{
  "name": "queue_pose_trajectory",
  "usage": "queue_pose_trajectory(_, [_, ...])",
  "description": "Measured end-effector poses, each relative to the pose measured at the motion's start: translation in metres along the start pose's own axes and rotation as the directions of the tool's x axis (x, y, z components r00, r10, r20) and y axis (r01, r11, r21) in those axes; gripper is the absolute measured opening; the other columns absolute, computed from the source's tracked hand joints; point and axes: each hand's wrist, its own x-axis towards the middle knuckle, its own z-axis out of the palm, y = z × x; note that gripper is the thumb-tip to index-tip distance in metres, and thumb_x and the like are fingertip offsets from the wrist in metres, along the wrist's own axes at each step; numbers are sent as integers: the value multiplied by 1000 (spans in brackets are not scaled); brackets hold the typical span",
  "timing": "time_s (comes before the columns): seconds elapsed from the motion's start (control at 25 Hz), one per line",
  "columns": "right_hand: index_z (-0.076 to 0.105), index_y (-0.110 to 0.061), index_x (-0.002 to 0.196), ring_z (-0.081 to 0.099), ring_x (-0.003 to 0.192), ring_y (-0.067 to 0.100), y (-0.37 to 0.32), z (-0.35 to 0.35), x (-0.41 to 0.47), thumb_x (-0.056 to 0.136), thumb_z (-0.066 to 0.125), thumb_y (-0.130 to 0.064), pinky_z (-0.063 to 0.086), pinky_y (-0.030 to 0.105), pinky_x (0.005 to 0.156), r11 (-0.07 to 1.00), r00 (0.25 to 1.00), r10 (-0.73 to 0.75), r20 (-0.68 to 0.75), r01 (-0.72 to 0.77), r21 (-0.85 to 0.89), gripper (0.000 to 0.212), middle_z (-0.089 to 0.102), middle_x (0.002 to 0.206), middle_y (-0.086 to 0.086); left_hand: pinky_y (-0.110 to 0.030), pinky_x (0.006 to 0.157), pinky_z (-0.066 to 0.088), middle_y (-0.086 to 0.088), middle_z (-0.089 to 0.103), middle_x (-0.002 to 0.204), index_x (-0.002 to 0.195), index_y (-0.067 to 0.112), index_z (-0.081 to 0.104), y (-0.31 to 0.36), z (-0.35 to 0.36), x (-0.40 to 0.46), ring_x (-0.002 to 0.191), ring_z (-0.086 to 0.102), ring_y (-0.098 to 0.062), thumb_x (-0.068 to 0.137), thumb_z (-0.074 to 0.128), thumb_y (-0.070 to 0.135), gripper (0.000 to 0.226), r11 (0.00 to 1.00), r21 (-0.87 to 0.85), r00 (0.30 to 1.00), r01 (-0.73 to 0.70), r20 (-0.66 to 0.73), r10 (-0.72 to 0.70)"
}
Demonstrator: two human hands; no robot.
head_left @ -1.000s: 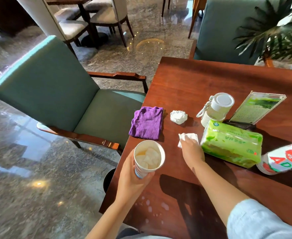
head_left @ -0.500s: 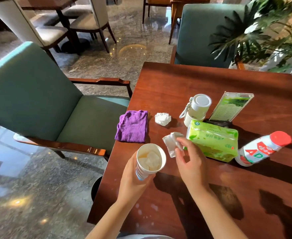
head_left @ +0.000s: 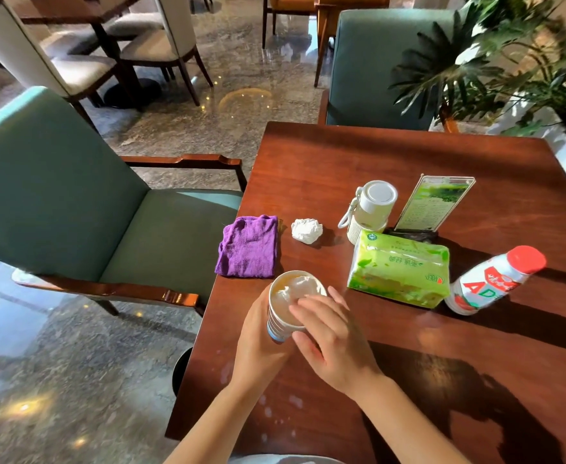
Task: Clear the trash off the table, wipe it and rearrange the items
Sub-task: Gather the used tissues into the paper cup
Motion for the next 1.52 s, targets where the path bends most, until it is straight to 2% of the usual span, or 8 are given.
queue_pose_trajectory(0.24, [63,-20,89,55,89,14,12,-2,0,95,19,-53,23,57,111,996,946,-42,321,64,-59,55,62,80,-6,-53,97,46,-2,58,130,132,18,48,-13,-3,-1,120,55,-23,73,78,23,67,999,15,999,35,2,-35])
queue_pose_trajectory(0.4, [67,-13,98,59,99,18,24,-5,17,96,36,-38,38,42,102,994,994,-94,60,91,56,40,69,101,2,-50,93,49,4,59,128,130,26,49,-13,-8,0,118,56,-19,70,81,9,70,999,32,998,35,-45,-33])
queue_pose_trajectory(0.52, [67,-8,105,59,101,28,59,11,47,91,44,-27,49,42,89,996,995,85,-43,-85,-8,32,66,108,12,-45,96,49,15,55,130,130,42,45,-15,-17,-1,122,52,-10,68,83,14,78,994,79,990,76,-121,-67])
queue_pose_trajectory(0.88, [21,-29,145,-1,144,29,138,94,127,94,44,-28,25,49,110,861,734,474,486,-272,-429,55,-2,158,4,-39,93,52,21,54,127,130,39,44,-15,-34,-5,117,54,-8,68,83,25,75,975,128,971,181,-180,-157])
queue_pose_trajectory(1.04, [40,-18,135,21,138,31,163,114,118,94,44,-22,32,45,106,891,712,423,560,-213,-402,42,29,149,12,-40,93,52,18,55,128,130,36,45,-11,-35,0,117,55,-10,69,80,26,71,979,118,972,166,-186,-142])
queue_pose_trajectory(1.16, [67,-8,97,59,96,41,161,116,97,84,48,-15,52,43,79,934,845,307,438,-180,-308,24,66,98,19,-36,92,53,26,53,126,126,46,44,-9,-32,1,117,54,-5,69,80,27,71,982,128,977,140,-180,-115])
queue_pose_trajectory(1.28, [71,-8,77,60,74,37,143,106,66,68,70,1,54,36,59,949,893,276,356,-194,-249,13,67,76,14,-35,94,51,28,52,126,125,51,42,-13,-29,1,119,52,-2,68,83,19,77,983,123,978,138,-176,-115])
queue_pose_trajectory(1.52, [67,-14,98,62,84,16,90,44,33,79,68,-6,49,31,74,664,716,654,241,-697,269,21,70,91,3,-41,95,50,23,53,128,128,49,40,-18,-12,1,121,50,-4,68,83,23,78,988,96,987,118,-122,-106])
